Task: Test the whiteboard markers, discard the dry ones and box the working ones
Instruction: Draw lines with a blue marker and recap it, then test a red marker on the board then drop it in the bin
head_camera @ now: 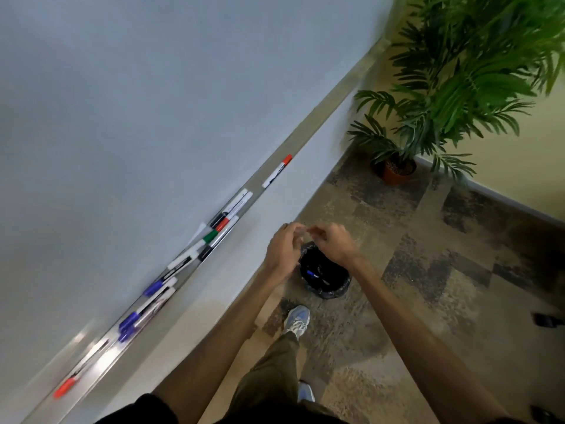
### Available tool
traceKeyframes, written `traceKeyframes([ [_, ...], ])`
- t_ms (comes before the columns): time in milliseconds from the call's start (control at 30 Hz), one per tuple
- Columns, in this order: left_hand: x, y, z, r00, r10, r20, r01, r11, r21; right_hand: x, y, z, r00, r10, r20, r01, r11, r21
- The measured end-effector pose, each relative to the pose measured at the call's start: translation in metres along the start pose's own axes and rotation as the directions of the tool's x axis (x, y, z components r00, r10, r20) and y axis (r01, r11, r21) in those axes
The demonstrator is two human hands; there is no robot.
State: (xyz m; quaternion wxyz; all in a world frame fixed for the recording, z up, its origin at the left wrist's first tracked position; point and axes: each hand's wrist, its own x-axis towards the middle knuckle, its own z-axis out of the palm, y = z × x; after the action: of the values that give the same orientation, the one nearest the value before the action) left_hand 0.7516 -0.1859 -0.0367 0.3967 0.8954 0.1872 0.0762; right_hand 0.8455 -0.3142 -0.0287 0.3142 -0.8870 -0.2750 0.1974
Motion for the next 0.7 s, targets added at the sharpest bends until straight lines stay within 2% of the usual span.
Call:
traceKeyframes([
  [233, -0.086, 0.002, -0.055, 0.987, -0.097, -0.125, 0.095, 0.995, -0.021, -0.041, -0.064, 0.017, 0.986, -0.168, 0.008, 0.168, 0.986, -0.02],
  [367, -0.136, -0.013, -0.096, 0.954, -0.179, -0.243, 0.185, 0.983, 0.005, -0.053, -0.117, 0.044, 0.957, -0.276, 0.088, 0.278, 0.961, -0.008],
  [600, -0.216, -0.072, -0.177, 0.805, -0.314, -0.503, 0.355, 0.935, -0.016, -0.075, -0.209, 0.12, 0.871, -0.433, 0.234, 0.43, 0.9, 0.066],
  [700, -0.245, -0.099, -0.208, 0.737, -0.373, -0.563, 0.474, 0.88, 0.038, -0.085, -0.238, 0.153, 0.813, -0.499, 0.299, 0.49, 0.865, 0.112],
])
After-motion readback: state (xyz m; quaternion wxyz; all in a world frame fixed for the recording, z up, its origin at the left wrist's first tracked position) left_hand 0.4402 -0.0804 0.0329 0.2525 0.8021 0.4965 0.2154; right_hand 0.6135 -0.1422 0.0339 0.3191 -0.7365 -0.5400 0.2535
